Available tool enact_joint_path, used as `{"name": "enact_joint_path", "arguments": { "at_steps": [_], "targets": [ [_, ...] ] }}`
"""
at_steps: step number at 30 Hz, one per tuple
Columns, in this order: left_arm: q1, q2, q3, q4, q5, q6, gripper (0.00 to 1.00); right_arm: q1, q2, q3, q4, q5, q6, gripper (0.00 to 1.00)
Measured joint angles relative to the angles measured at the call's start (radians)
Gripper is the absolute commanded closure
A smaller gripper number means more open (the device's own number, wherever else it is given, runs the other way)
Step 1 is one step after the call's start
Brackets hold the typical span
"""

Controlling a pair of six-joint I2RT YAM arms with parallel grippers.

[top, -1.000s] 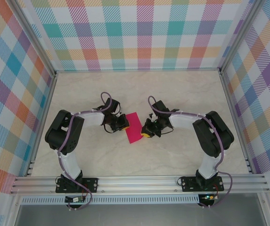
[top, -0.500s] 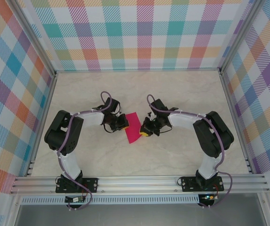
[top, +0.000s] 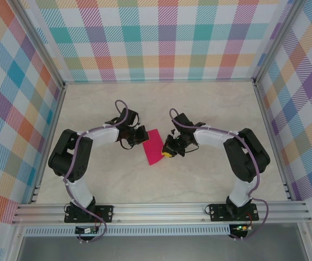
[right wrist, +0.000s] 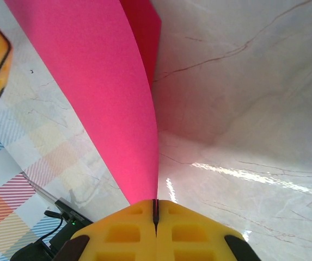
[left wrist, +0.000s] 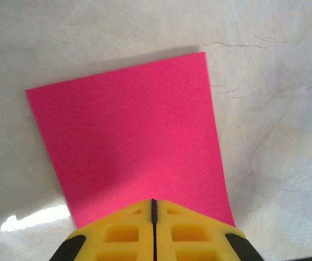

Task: Fold a paper plane with a square sheet of paper (pick it up from the middle)
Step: Third fold the triangle at the center of the table.

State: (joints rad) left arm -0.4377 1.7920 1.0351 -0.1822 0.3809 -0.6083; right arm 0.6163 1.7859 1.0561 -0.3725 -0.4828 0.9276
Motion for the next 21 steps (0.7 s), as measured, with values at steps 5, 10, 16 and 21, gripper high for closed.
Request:
{"name": "enact_joint_path", "arguments": {
  "at_steps": [5,10,16,21],
  "targets": [
    [0.000,0.044,0.000,-0.003,-0.021,0.004,0.94,0.000,0.011,0.008,-0.012,-0.001,0.000,0.96],
    [0.000,0.055,0.000,-0.006,-0.032,0.008,0.94,0.003,0.032,0.032,-0.014,-0.001,-0.001,0.84],
    [0.000,0.055,0.000,-0.006,-0.034,0.018,0.94,0.007,0.032,0.032,-0.014,-0.002,0.000,0.85],
    [0.000,0.056,0.000,-0.005,-0.034,0.022,0.94,0.007,0.031,0.032,-0.015,-0.001,0.005,0.85]
  ]
}}
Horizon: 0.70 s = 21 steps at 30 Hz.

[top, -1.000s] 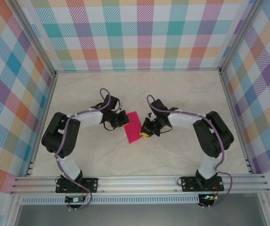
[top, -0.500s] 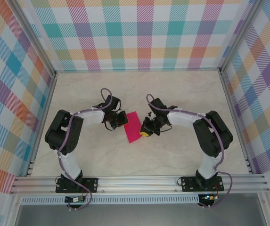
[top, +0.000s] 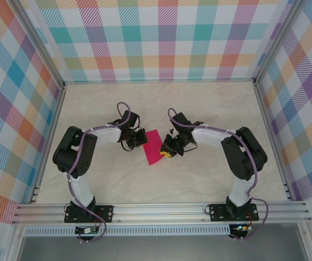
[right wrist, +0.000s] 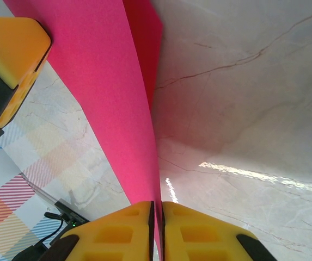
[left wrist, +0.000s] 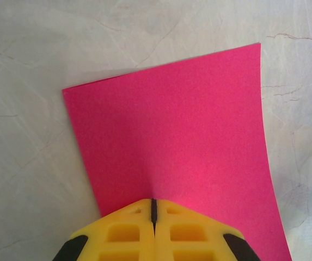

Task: Fold a paper plane with a square sheet of paper (pick it up from the middle)
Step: Third fold the triangle at the center of the table.

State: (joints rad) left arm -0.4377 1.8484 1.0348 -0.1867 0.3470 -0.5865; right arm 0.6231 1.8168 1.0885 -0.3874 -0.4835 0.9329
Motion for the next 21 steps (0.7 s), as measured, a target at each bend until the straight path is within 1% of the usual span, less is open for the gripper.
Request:
{"name": "enact_joint_path", "arguments": {
  "at_steps": [6,8,11,14,21],
  "targets": [
    [0.000,0.000,-0.003,0.006,0.000,0.000,0.94,0.000,-0.012,0.000,-0.013,0.000,0.010,0.84],
    [0.000,0.000,-0.003,0.006,0.000,0.000,0.94,0.000,-0.020,0.000,-0.020,0.001,0.011,0.85],
    [0.000,0.000,-0.003,0.006,0.001,0.000,0.95,0.000,-0.031,0.000,-0.025,0.001,0.020,0.90],
    [0.000,0.000,-0.004,0.006,0.002,0.000,0.94,0.001,-0.032,0.000,-0.024,0.003,0.025,0.93],
    [0.000,0.000,-0.004,0.007,0.003,0.000,0.95,0.016,-0.015,0.026,-0.018,0.000,0.027,0.93]
  ]
}}
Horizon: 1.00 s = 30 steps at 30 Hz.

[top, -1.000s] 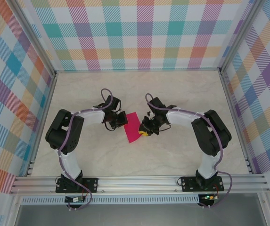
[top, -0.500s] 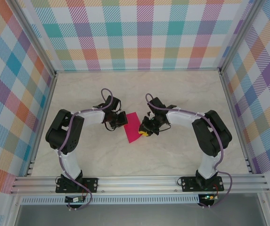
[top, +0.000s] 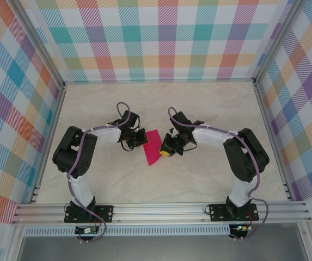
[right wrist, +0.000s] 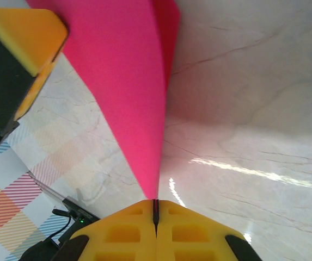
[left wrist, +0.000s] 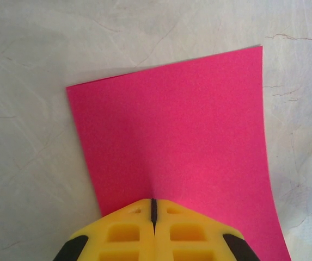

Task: Fold a paper plane with a square sheet of paper (pick it up from the middle)
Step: Third fold the triangle at the center of the table.

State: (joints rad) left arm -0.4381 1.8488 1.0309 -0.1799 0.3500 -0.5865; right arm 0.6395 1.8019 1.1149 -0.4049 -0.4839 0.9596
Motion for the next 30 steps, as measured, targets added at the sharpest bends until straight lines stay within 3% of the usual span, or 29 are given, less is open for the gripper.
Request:
{"name": "enact_joint_path", "arguments": {
  "at_steps": [12,30],
  "targets": [
    [0.000,0.000,0.000,0.000,0.008,0.000,0.95,0.040,0.147,0.119,0.027,-0.007,-0.003,0.92],
    [0.000,0.000,0.021,-0.031,0.007,0.004,0.94,0.040,0.208,0.135,0.080,-0.006,-0.002,0.92]
  ]
}}
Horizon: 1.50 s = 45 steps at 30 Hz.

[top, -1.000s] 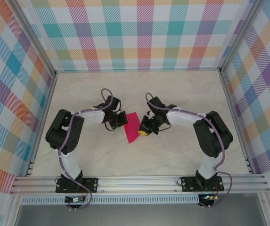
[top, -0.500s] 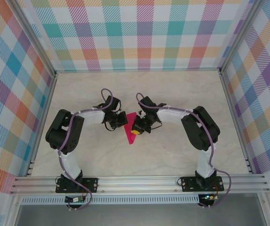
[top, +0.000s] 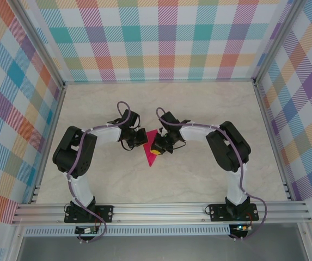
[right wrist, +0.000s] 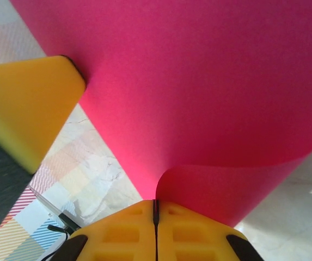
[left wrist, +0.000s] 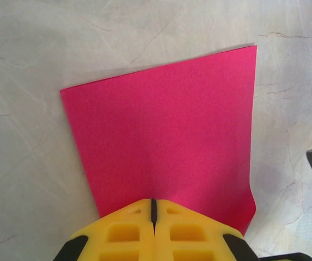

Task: Fold a paper plane with a square sheet of paper (pick it up from the middle)
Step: Third fold the triangle at the center of the table.

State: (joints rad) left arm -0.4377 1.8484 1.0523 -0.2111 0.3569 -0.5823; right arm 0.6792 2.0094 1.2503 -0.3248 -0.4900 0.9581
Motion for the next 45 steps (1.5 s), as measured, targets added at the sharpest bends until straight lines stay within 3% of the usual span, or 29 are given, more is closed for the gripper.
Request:
{"name": "enact_joint_path", "arguments": {
  "at_steps": [45],
  "targets": [
    [0.000,0.008,0.000,0.000,-0.001,0.000,0.95,0.002,0.043,0.034,0.022,0.007,-0.005,0.92]
  ]
}}
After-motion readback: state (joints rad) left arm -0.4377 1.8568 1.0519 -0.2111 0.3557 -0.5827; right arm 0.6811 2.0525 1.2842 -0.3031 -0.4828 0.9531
